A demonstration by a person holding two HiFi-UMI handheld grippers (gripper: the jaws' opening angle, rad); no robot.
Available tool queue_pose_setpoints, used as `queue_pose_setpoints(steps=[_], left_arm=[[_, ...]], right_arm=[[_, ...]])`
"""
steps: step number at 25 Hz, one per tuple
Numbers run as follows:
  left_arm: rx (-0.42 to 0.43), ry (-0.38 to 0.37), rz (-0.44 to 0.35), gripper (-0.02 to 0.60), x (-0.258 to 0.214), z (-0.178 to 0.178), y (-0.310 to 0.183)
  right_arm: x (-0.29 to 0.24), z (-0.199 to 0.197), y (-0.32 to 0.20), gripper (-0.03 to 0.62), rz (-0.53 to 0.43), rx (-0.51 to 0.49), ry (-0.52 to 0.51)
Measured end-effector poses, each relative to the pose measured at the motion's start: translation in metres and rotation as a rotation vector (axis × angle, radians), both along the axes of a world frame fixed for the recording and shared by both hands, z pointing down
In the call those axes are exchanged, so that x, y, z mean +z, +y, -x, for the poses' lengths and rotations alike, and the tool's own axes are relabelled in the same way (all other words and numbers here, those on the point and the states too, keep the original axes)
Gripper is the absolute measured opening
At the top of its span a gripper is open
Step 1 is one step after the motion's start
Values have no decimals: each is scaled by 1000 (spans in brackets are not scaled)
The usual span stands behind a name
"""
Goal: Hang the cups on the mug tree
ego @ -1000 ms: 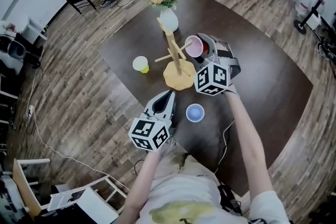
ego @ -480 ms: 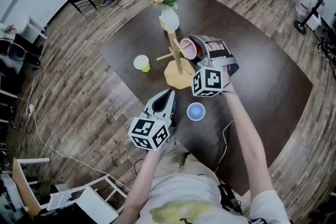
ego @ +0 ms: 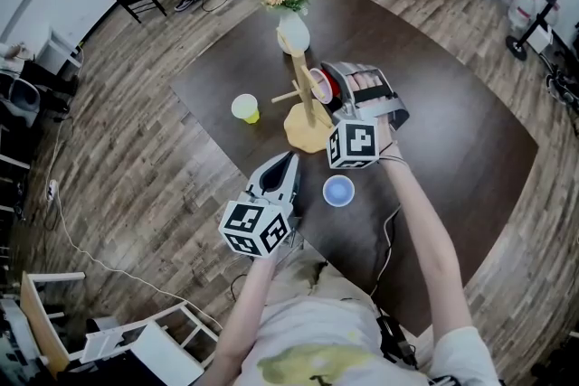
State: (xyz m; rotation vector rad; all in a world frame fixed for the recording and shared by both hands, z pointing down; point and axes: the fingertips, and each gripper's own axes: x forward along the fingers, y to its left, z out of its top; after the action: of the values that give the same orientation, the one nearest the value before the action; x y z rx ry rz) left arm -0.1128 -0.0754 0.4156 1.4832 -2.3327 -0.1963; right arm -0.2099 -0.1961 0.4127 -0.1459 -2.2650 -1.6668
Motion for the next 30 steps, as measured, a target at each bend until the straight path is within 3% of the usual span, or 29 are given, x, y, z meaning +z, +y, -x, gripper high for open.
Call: queue_pose_setpoints(steps=[11, 15, 30], left_arm=[[-4, 2, -6, 23, -3, 1, 4], [-3, 1, -9, 23, -4, -1, 4], [-18, -10, -20, 23, -9, -6, 12]], right_arm=[[1, 0, 7, 324, -12, -2, 26], [10, -2, 15, 356, 14, -26, 57], [-4, -12, 28, 359, 146, -40, 2]])
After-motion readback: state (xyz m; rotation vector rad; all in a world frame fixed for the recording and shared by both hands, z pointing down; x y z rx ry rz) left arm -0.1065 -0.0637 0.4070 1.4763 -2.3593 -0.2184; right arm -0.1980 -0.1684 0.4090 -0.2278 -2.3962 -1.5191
